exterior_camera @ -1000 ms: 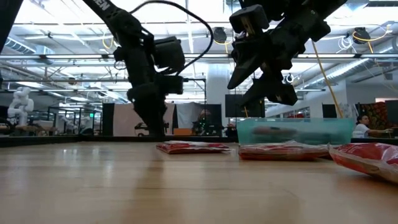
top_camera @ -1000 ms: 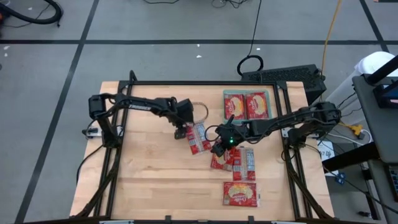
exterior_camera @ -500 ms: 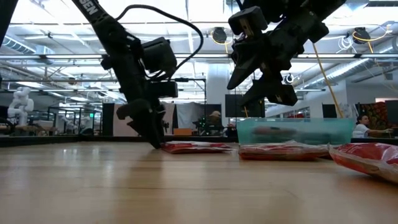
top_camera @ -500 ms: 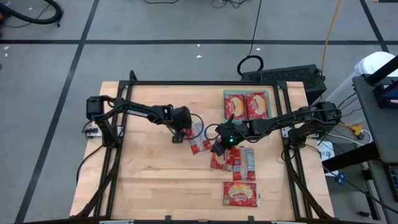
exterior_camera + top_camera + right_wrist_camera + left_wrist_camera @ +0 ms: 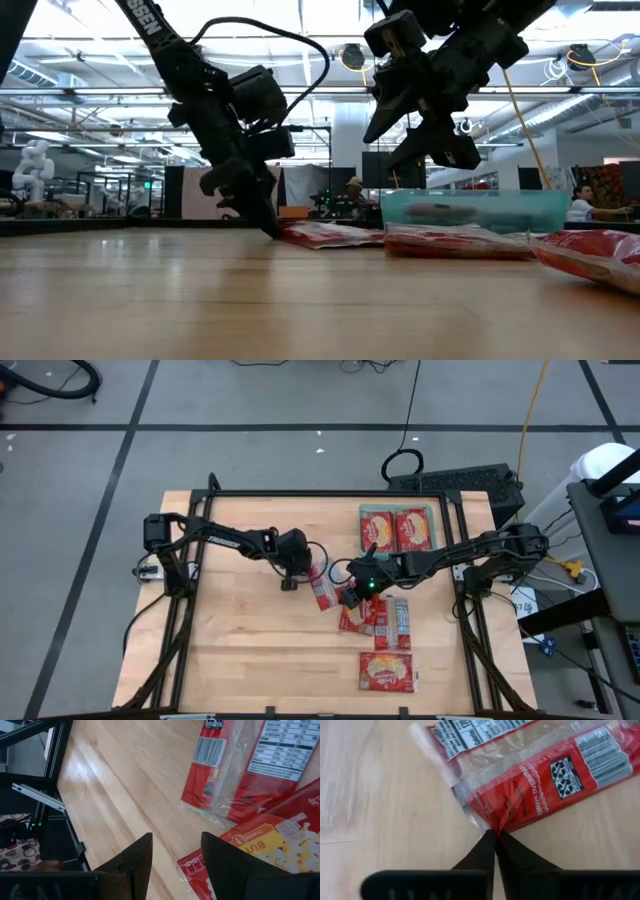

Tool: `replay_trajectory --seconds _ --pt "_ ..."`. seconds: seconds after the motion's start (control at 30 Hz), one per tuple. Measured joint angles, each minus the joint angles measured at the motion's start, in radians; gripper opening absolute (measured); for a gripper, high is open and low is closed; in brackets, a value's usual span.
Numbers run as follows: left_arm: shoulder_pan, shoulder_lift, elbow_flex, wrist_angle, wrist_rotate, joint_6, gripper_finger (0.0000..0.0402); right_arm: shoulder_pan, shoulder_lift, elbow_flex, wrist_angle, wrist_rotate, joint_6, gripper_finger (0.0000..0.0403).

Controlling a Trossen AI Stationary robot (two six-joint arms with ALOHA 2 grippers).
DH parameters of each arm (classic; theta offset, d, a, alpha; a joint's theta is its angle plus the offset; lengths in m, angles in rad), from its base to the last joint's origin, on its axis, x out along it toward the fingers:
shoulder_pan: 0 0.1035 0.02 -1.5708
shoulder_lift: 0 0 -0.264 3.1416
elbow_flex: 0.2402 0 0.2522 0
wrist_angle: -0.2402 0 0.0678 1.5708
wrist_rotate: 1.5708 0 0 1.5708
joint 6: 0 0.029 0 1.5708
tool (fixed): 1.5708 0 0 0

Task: Sort popcorn bags into baskets
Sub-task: Put the red popcorn bag into the light blue bin

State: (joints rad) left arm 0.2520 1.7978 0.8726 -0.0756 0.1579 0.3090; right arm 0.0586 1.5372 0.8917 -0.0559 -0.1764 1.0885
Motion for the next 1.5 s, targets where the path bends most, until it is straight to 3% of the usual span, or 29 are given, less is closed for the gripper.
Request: replay_trajectory --seconds 0.2,0.33,0.5,0.7,0.8,0.93,1.2,1.33,1.5 --pt "-0.001 -0.07 -0.003 0.034 -0.025 -0.025 0.0004 -0.001 -0.001 0.0 0.014 0.109 0.144 0.016" --pt "-0.018 -0.134 -0.003 0.026 -0.033 -0.03 0.0003 -0.018 -0.025 0.001 0.073 0.176 0.156 0.016" --pt "-0.041 -0.215 -0.002 0.033 -0.035 -0.03 0.0002 -0.07 -0.091 0.0 0.051 0.237 0.117 0.0162" --pt "-0.075 -0.269 0.0 0.067 -0.034 -0.031 0.0001 -0.143 -0.187 0.001 0.006 0.258 -0.079 0.0187" --pt "-0.092 -0.292 -0.001 0.076 -0.031 -0.029 0.0001 -0.177 -0.199 0.001 -0.05 0.231 -0.173 0.0208" --pt "-0.116 -0.298 -0.002 0.082 -0.035 -0.026 0.0001 -0.22 -0.192 -0.026 -0.02 0.104 -0.298 0.0243" --pt "-0.16 -0.313 0.0 0.116 -0.057 -0.019 0.0 -0.261 -0.19 -0.183 0.235 -0.135 -0.252 0.0273" --pt "-0.169 -0.326 0.0 0.112 -0.079 -0.028 0.0 -0.241 -0.189 -0.26 0.424 -0.165 -0.208 0.0266" --pt "-0.169 -0.331 0.024 0.122 -0.086 -0.073 0.0 -0.219 -0.188 -0.312 0.545 -0.105 -0.193 0.024"
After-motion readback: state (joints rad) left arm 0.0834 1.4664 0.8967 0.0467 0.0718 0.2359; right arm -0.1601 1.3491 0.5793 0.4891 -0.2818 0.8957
